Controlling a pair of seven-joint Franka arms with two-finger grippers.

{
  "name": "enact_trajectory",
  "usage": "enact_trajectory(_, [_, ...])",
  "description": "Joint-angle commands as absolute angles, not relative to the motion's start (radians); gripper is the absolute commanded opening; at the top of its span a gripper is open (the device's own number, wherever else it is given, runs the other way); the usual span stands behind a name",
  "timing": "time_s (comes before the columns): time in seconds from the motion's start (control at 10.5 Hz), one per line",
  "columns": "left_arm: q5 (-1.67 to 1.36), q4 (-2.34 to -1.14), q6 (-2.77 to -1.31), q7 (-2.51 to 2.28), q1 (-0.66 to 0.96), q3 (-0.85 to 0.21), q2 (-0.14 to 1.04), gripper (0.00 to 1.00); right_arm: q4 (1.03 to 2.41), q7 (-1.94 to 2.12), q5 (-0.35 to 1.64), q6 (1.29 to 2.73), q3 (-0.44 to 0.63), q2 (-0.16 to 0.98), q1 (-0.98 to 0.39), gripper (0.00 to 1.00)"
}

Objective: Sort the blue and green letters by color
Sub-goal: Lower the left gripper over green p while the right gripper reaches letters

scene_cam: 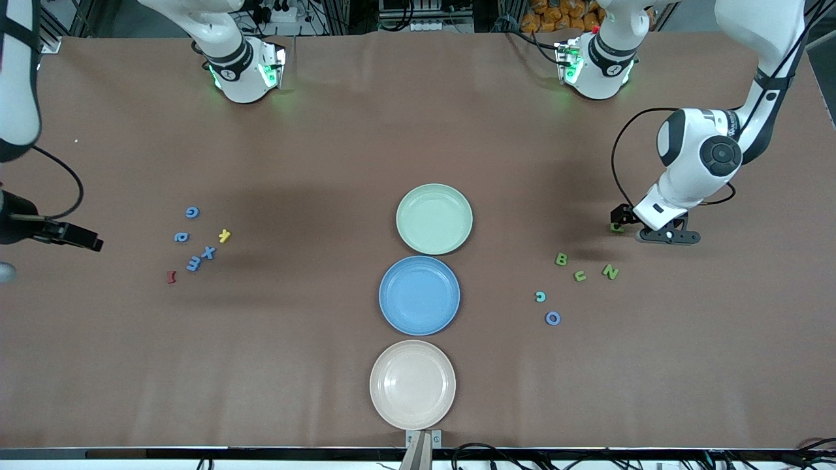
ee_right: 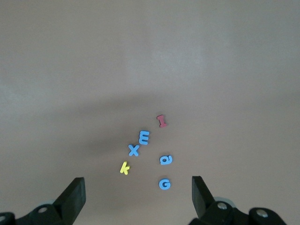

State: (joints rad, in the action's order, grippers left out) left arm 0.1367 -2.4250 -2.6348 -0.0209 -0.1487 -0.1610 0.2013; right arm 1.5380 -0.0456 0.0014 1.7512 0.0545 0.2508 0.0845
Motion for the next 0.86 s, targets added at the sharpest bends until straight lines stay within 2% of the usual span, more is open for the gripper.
enact_trajectory(0.0, [0.161, -2.459, -2.66, -0.02, -0.146, -0.172, 0.213, 1.0, 1.693, -0.071, 0.018, 1.9, 0.052, 0.242, 0.092, 1.0])
enact_trajectory(0.29, [0.211, -2.438, -2.675, -0.02, -0.13, -0.172, 0.274, 1.0, 1.843, -0.072, 0.018, 2.04, 0.052, 0.223, 0.103, 1.0])
enact_trajectory(0.76, [0.265, -2.373, -2.675, -0.014, -0.137, -0.173, 0.36, 1.0, 2.044, -0.074, 0.02, 2.101, 0.054, 0.141, 0.132, 1.0])
